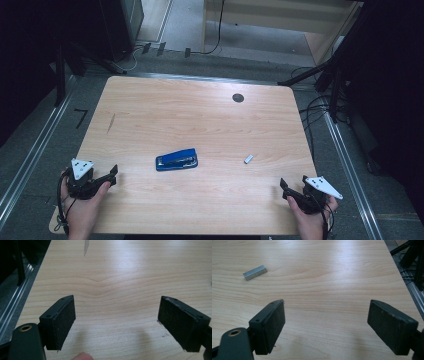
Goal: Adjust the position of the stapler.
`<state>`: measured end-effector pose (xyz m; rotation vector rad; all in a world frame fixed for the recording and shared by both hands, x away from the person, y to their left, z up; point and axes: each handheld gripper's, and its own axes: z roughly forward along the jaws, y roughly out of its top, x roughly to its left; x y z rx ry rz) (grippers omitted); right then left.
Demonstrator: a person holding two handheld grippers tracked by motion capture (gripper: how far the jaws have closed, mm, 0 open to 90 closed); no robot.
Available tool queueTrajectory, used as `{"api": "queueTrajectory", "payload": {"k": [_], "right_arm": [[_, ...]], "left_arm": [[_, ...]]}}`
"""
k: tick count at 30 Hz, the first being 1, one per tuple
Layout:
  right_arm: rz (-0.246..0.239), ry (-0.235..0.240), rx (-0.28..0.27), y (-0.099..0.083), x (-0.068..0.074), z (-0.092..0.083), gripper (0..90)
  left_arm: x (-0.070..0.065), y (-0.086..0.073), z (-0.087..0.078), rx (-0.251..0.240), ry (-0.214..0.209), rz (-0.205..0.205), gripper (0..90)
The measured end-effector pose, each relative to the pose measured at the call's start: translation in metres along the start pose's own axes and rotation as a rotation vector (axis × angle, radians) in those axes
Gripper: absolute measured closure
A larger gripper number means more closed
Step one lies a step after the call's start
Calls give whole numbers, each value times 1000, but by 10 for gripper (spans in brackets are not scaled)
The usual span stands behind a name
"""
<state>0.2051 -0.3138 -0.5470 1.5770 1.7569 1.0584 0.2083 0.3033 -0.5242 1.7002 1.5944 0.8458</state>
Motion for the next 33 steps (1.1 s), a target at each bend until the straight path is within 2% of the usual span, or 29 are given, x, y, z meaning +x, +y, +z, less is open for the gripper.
{"api": "queueTrajectory", "payload": {"k": [3, 5, 6, 8, 12, 13, 14, 16, 17, 21, 23, 28, 29, 30, 31, 33], "right_arm": [[5, 2, -3, 0, 0, 0, 182], [-7, 29, 1, 0, 0, 1, 239], [-7, 29, 1, 0, 0, 1, 239], [-15, 50, 5, 0, 0, 1, 282], [-9, 58, 11, 0, 0, 2, 321], [-15, 52, 13, 1, 0, 3, 347], [-15, 52, 13, 1, 0, 3, 347], [-29, 54, 18, 2, 2, 4, 394], [-29, 54, 18, 2, 2, 4, 394], [-46, 98, 16, 4, 7, 2, 448], [-63, 111, 6, 6, 12, 0, 488], [-69, 137, -4, 9, 21, -2, 549], [-58, 165, 24, 11, 26, -1, 579], [-58, 165, 24, 11, 26, -1, 579], [-48, 183, 32, 12, 28, -1, 590], [-3, 235, 44, 12, 34, -1, 622]], "left_arm": [[-2, 0, 1, 6, 13, 14, 166], [-2, 0, 1, 1, 17, 19, 203], [-3, 0, 0, -6, 24, 20, 203], [-3, 0, 0, -12, 26, 18, 205], [-2, 0, -1, -21, 30, 10, 216], [-3, 0, -1, -26, 33, 13, 282], [-3, -1, -2, -30, 45, 22, 282], [-6, -1, -2, -37, 52, 44, 387], [-7, -1, -2, -40, 58, 48, 387], [-10, 0, 0, -48, 55, 56, 494], [-11, 1, 0, -47, 51, 59, 575], [-13, 2, 0, -52, -10, 29, 640], [-13, 3, 0, -53, -20, 14, 669], [-13, 4, -1, -57, -41, -10, 669], [-12, 5, -1, -66, -68, -42, 698], [-15, 7, -2, -68, -112, -57, 717]]}}
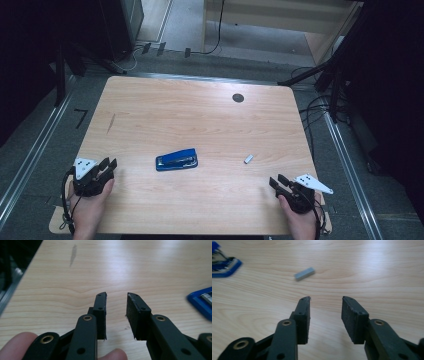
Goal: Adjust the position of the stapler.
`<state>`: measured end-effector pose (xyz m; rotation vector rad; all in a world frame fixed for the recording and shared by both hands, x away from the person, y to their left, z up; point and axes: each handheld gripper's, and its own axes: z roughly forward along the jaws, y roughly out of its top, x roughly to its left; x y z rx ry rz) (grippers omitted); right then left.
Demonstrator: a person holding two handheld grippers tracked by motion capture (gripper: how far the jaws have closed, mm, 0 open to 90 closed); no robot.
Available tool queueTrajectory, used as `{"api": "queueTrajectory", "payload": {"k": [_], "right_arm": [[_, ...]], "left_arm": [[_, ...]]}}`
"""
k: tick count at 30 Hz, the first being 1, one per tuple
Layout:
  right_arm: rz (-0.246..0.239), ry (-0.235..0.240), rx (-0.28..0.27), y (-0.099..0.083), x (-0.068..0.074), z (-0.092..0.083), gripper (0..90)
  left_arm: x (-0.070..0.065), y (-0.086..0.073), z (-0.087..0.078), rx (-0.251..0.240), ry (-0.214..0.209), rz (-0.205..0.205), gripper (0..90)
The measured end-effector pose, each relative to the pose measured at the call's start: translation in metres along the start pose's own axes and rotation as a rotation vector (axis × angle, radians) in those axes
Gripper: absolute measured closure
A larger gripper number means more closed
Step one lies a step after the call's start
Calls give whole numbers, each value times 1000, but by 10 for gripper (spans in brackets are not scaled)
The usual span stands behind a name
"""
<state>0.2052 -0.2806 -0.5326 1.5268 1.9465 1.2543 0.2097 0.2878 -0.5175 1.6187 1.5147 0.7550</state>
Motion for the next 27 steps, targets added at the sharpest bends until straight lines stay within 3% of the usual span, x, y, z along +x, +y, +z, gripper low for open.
{"api": "queueTrajectory", "payload": {"k": [2, 6, 12, 17, 18, 21, 24, 27], "right_arm": [[-1, 11, 10, 3, 7, 3, 639], [-53, 50, 6, 7, 26, 6, 701], [-100, 97, 26, 10, 41, 11, 767], [-155, 133, 57, 18, 55, 22, 870], [-161, 159, 63, 22, 60, 26, 900], [-169, 173, 61, 26, 66, 29, 900], [-171, 204, 62, 34, 79, 39, 900], [-180, 222, 61, 41, 91, 51, 900]], "left_arm": [[-5, -2, 3, 20, -23, 3, 741], [-20, -1, 7, 45, -74, 33, 794], [-39, 0, 10, 68, -147, 73, 864], [-52, -1, 16, 89, -211, 64, 900], [-54, -1, 17, 94, -224, 58, 900], [-61, -1, 18, 100, -245, 58, 900], [-70, 0, 18, 109, -264, 80, 900], [-76, 0, 20, 110, -291, 77, 900]]}}
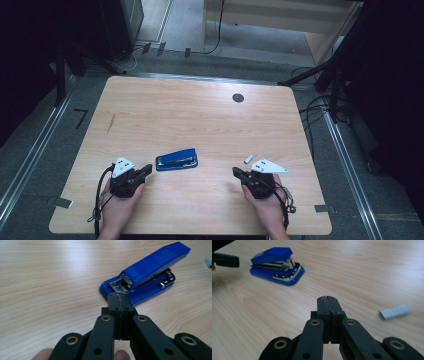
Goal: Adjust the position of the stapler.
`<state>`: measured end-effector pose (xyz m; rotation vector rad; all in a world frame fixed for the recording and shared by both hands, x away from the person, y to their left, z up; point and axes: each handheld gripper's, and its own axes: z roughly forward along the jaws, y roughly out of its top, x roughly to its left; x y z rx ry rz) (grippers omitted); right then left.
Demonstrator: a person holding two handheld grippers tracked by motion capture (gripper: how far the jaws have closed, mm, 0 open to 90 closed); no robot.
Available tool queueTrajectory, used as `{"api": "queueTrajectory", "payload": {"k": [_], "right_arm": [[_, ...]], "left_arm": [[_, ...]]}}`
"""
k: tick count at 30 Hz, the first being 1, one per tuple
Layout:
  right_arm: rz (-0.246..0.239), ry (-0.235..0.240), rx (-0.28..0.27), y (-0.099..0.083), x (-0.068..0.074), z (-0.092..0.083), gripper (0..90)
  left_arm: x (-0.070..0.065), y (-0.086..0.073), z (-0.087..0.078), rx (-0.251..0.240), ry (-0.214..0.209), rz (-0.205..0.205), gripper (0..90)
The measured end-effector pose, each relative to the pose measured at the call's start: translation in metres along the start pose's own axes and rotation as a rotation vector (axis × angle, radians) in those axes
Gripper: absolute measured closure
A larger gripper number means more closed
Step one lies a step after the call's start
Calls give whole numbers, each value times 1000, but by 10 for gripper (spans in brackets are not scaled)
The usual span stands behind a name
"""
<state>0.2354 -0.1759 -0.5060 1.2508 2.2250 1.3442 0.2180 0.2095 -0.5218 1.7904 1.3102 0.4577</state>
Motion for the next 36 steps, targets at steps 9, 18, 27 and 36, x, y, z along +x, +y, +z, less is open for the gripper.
{"api": "queueTrajectory", "payload": {"k": [9, 18, 27, 36], "right_arm": [[-21, 53, 24, 27, 21, 46, 900], [24, 66, 57, 41, 23, 98, 900], [75, 49, 84, 47, 20, 133, 900], [78, 99, 88, 52, 18, 150, 900]], "left_arm": [[-5, 3, 14, 60, 1, -9, 900], [-9, 2, 21, 108, 3, 15, 900], [-12, 2, 22, 115, 17, 43, 900], [-11, 2, 21, 127, 30, 30, 900]]}}
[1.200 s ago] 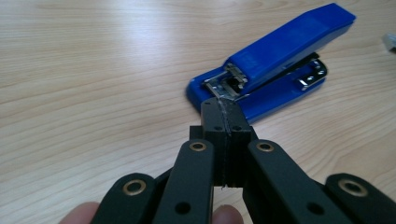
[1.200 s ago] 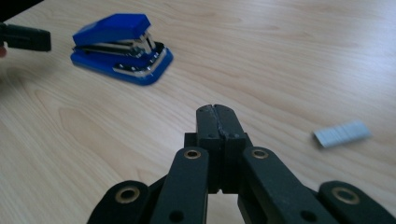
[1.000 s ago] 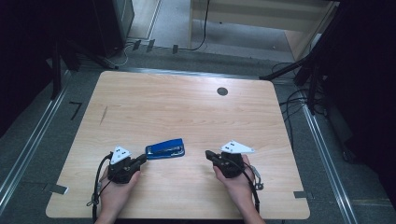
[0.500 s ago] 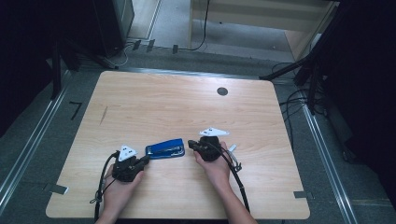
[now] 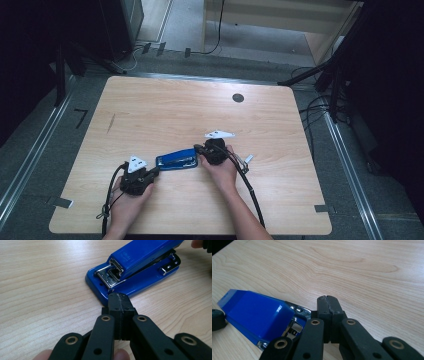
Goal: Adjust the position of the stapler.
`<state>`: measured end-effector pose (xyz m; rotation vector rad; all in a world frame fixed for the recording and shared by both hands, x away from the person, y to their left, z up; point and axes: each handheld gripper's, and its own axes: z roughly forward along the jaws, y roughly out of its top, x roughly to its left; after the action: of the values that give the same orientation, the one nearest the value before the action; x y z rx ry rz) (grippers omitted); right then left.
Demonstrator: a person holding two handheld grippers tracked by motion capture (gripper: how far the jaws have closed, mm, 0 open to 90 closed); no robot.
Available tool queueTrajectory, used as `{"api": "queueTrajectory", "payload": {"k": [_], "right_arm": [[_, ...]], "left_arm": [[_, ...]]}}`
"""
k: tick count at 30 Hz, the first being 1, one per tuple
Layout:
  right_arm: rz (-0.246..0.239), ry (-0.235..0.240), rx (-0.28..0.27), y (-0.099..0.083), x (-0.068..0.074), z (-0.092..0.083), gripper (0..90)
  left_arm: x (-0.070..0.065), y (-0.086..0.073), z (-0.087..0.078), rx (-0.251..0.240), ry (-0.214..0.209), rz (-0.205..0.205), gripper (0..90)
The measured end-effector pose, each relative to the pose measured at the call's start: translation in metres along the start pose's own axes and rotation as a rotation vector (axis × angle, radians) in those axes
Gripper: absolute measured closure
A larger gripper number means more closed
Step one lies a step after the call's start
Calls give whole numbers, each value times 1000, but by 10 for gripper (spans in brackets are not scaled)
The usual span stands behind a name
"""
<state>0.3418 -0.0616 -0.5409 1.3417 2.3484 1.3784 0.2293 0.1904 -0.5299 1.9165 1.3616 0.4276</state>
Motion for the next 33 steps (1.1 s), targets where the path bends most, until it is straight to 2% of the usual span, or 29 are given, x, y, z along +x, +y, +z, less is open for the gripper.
{"api": "queueTrajectory", "payload": {"k": [2, 4, 10, 22, 29, 33], "right_arm": [[12, 17, 5, 0, -3, 1, 900], [19, 14, 17, 0, -6, 3, 900], [-8, 20, 26, 3, -6, 7, 900], [-7, 40, 38, -4, -4, -1, 900], [-27, 48, 43, -12, 0, -9, 900], [-67, 56, 57, -16, 3, -14, 900]], "left_arm": [[0, 0, 0, 3, -1, 3, 900], [0, 0, 1, 5, -7, 3, 900], [2, 0, 0, 10, -4, 0, 900], [9, 2, 0, -3, -14, -26, 900], [11, 3, 1, -10, -14, -34, 900], [12, 3, 2, -16, -10, -40, 900]]}}
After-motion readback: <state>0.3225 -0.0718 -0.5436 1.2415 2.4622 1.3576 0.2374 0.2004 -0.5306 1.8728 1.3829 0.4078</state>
